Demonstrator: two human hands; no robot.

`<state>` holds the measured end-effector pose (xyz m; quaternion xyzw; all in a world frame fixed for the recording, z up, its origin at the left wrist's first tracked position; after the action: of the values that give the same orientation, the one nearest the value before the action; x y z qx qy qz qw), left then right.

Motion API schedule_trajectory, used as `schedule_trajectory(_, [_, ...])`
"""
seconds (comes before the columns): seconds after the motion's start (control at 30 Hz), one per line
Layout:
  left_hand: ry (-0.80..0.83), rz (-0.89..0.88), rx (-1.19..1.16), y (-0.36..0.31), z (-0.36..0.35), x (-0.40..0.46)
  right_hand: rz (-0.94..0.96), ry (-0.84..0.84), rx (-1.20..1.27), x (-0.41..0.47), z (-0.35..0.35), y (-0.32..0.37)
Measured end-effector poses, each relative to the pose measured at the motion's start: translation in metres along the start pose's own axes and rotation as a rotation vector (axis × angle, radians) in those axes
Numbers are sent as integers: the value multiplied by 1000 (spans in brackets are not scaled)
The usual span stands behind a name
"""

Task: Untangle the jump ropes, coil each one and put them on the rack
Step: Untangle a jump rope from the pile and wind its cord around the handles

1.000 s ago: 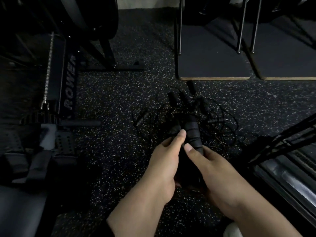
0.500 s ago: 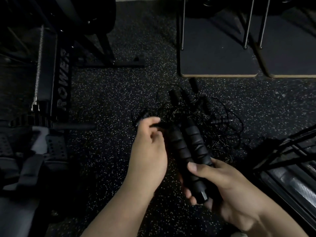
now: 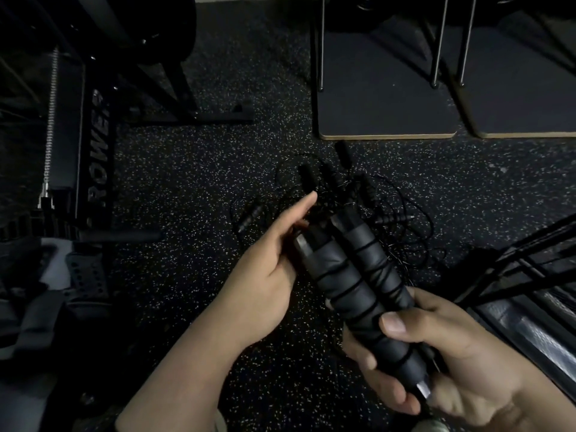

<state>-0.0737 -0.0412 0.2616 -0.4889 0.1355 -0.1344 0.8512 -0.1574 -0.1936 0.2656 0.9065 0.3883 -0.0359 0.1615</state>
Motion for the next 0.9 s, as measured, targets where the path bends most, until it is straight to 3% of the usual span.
schedule_trajectory(0.1, [-45,99,-8,-6,-10,0,115,-40,-23,0,3,3])
schedule_trajectory(0.27, [92,105,470,-14,-25,-13,291,-451,-216,0,15,16])
schedule_trajectory(0.4, [210,53,778,-16,-27,-13,285,-685,-604,-1,20,22])
schedule_trajectory(0.53, [289,-34,967,-11,-30,-16,145,-848,-1117,-2,28,24])
schedule_trajectory(0.67, [308,-123,1027,-15,-31,-17,-5,-879,-1379,-3,38,23])
schedule_trajectory(0.8, [300,-180,855,-31,-19,-12,-108,-833,-1468,-1,48,16])
schedule_trajectory(0.9, [354,-110,742,-26,-4,-10,-222,-754,-1523,4,39,11])
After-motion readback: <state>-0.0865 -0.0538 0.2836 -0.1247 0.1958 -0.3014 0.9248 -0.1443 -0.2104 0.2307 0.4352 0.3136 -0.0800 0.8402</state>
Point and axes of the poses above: each hand's wrist, its own x-axis towards the middle knuckle, its own z-axis out of the back of the hand, y = z × x, the point moved 5 cm from there along x, towards the middle knuckle, and after that the axes turned 15 degrees about x, right-handed, at the moved point
